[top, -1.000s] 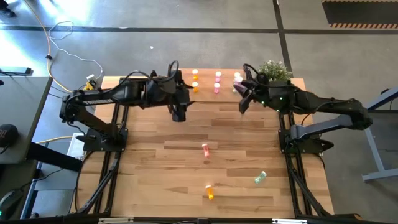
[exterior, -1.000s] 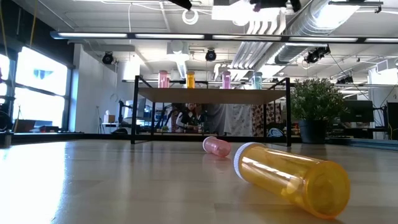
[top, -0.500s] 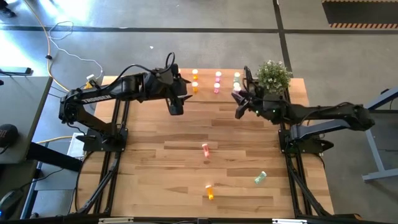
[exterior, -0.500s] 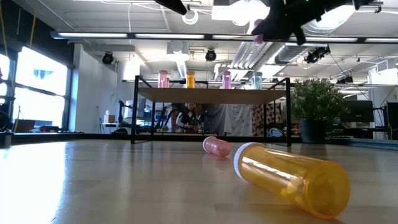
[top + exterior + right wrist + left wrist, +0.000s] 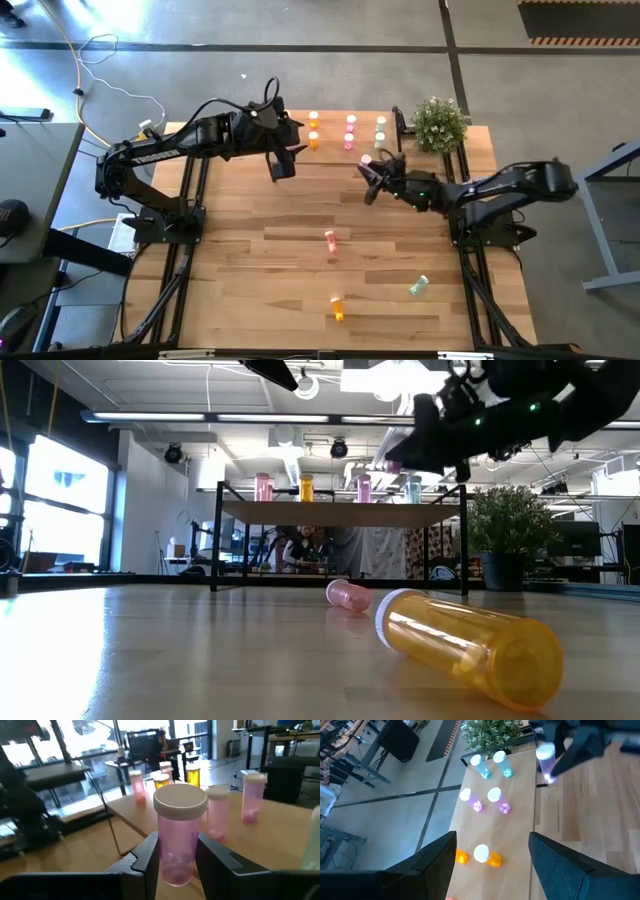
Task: Pick and place medicine bottles onto shelf by color
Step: Put the purple pill bottle on the shelf aligned with the other purple pill bottles
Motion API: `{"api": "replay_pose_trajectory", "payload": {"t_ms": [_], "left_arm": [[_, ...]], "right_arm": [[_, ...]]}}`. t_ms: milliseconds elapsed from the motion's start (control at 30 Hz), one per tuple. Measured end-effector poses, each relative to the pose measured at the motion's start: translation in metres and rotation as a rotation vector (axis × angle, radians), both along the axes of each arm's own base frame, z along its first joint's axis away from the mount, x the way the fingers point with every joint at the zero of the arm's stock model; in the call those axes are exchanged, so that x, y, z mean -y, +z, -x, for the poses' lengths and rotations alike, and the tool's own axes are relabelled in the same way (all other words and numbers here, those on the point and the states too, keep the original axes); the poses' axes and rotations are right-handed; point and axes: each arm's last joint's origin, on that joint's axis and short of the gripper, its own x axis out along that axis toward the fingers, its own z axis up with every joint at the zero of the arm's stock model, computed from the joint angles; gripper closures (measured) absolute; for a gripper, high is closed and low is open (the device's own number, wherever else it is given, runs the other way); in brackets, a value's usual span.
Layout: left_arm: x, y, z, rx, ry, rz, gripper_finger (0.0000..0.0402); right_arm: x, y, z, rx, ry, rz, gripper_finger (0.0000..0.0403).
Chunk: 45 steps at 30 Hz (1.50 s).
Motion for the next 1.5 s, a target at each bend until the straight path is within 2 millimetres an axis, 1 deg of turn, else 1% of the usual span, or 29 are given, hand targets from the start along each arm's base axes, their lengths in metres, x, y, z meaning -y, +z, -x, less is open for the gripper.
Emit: {"api": "replay_pose_trajectory", "payload": {"t_ms": [67,267,433,567,667,900,1500], "left_arm": [[0.000,0.000,0.000,-0.001,0.000,-0.001,0.0165],[0.000,0.000,0.000,-0.002,0.002,-0.006,0.0165],[0.000,0.000,0.000,-0.003,0.001,-0.015,0.0165],[-0.001,0.000,0.000,-0.006,0.014,-0.022,0.0165],[-0.001,0.000,0.000,-0.010,0.012,-0.026,0.0165],[-0.001,0.000,0.000,-0.006,0.015,-0.021,0.0165],[-0.001,0.000,0.000,-0.005,0.014,-0.020,0.0165]], "right_arm": [[0.001,-0.008,-0.008,-0.026,-0.031,0.017,0.0299],[0.007,-0.018,-0.027,-0.014,-0.071,0.057,0.0299],[0.014,-0.019,-0.042,-0.022,-0.091,0.057,0.0299],[0.021,-0.019,-0.051,-0.036,-0.110,0.068,0.0299],[0.023,-0.023,-0.053,-0.060,-0.115,0.064,0.0299],[0.029,-0.025,-0.051,-0.087,-0.142,0.060,0.0299],[0.029,-0.026,-0.051,-0.115,-0.141,0.069,0.0299]]}}
